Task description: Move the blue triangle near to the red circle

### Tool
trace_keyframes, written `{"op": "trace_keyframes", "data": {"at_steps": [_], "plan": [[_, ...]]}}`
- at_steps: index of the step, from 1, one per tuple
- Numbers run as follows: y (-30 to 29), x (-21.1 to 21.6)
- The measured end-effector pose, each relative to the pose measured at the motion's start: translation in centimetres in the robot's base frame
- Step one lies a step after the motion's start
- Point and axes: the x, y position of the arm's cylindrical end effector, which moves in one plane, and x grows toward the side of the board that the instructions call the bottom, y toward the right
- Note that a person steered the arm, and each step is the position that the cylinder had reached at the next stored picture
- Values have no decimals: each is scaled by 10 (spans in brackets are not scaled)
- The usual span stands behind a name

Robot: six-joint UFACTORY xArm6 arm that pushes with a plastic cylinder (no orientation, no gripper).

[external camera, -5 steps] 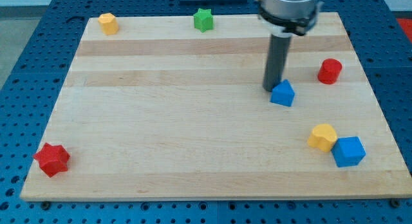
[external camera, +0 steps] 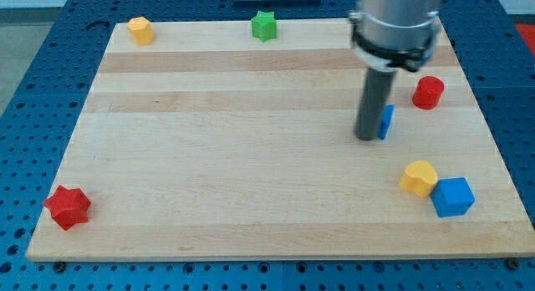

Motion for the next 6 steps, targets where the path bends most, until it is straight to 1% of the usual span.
{"op": "trace_keyframes", "data": {"at_steps": [1,2,3,4,5,6], "plan": [[54,0],[76,0],[69,10],[28,19],[-8,0],[-13,-35]]}}
